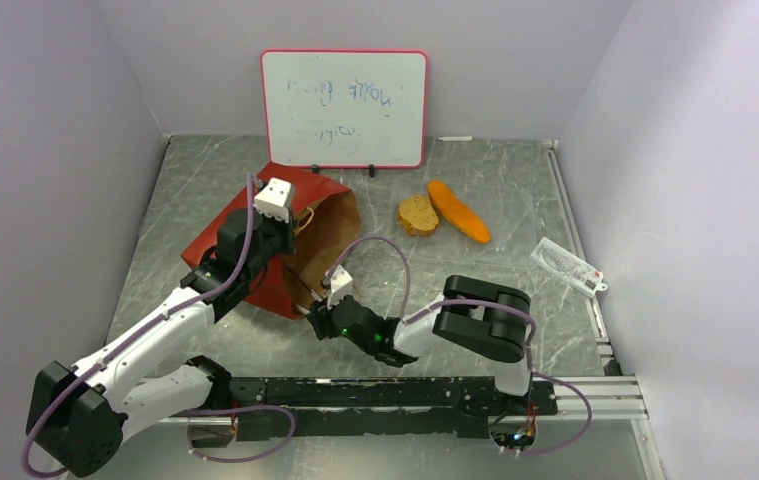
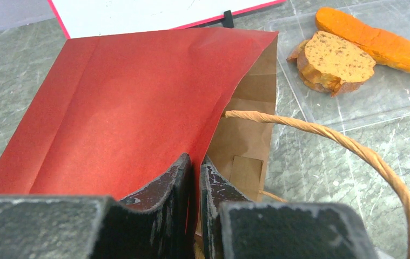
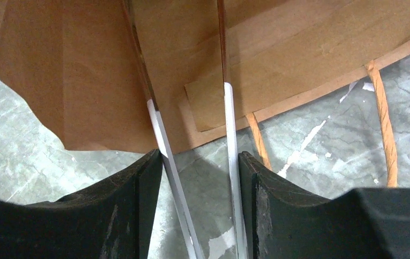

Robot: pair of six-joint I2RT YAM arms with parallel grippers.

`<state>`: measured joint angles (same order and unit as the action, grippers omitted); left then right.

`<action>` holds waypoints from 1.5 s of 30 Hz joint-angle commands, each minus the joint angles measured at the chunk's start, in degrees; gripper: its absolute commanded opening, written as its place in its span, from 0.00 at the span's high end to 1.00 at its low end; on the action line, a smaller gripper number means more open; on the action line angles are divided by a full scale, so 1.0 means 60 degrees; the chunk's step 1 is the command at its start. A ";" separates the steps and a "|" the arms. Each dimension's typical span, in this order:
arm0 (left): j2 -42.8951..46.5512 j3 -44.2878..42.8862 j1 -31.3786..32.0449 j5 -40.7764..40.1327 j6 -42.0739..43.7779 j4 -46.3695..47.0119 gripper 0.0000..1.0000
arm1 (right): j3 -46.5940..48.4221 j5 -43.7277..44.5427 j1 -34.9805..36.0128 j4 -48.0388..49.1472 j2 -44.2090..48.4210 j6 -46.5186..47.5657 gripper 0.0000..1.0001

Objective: Take the fake bread out of the paper bag
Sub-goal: Pick up the clamp from the paper bag.

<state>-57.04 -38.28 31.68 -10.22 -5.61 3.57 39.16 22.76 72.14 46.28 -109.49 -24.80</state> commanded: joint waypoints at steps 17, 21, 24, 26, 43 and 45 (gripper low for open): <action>0.0660 -0.0126 0.0030 -0.0110 0.0003 -0.0171 0.93 | 0.0098 -0.0316 0.0058 -0.3301 0.0679 -0.1099 0.79; 0.0835 -0.0068 0.0029 -0.0190 0.0040 -0.0263 0.93 | 0.0039 -0.0549 -0.0019 -0.3495 0.1043 -0.1455 0.83; 0.0925 -0.0025 0.0033 -0.0188 0.0079 -0.0327 0.93 | 0.0001 -0.0649 -0.0100 -0.3672 0.1428 -0.1674 0.88; 0.0992 0.0016 0.0024 -0.0158 0.0137 -0.0343 0.93 | -0.0007 -0.0709 -0.0163 -0.3826 0.1739 -0.1771 0.91; 0.1018 0.0118 0.0033 0.0148 0.0204 -0.0380 0.93 | 0.0033 -0.2607 -0.1125 -0.4229 0.3239 -0.3161 0.96; 0.1035 0.0126 0.0037 0.0137 0.0202 -0.0376 0.93 | 0.0004 -0.2925 -0.1265 -0.4215 0.3324 -0.3374 0.97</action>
<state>-51.79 -37.93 31.68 -10.17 -4.84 0.62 38.59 8.93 66.15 21.06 -91.55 -41.56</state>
